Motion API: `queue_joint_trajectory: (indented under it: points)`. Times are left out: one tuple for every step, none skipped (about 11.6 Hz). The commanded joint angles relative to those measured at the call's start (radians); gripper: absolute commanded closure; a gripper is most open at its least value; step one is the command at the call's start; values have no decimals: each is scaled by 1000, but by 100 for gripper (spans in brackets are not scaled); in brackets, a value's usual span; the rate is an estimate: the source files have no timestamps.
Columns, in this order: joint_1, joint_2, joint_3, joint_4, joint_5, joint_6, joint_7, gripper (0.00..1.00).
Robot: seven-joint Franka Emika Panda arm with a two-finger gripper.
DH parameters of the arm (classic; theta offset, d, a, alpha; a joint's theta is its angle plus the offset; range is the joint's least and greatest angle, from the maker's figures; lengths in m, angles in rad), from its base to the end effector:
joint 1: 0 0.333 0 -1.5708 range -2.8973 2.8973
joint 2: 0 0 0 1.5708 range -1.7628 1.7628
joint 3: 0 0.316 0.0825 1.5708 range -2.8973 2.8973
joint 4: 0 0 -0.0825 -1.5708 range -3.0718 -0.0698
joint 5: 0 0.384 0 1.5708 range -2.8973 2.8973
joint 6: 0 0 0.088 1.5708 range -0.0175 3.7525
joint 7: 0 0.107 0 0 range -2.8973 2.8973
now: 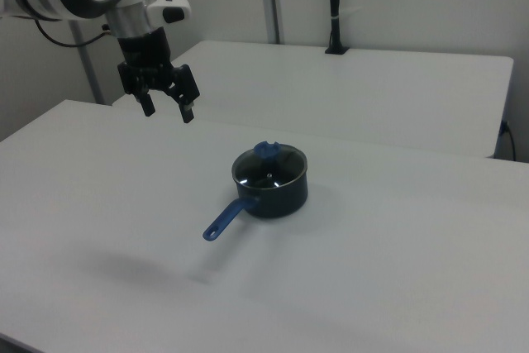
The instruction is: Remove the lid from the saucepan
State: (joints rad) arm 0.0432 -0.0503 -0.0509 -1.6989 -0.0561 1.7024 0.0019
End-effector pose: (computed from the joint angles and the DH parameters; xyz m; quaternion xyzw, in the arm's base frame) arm 0.5494 -0.0102 0.6031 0.9993 -0.0019 0.0268 0.0267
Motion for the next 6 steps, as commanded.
queue_joint_trajectory:
  points:
    - [7, -20, -9, -11, 4, 2, -2, 0]
    - [7, -20, -12, -11, 7, 2, -5, 0]
    - [7, -20, -12, -11, 7, 0, -5, 0]
    - [7, -17, -12, -11, 7, 2, -6, 0]
    - [7, -14, -12, -11, 7, 2, -8, 0]
    - [7, -11, -12, -11, -2, 2, -22, 0]
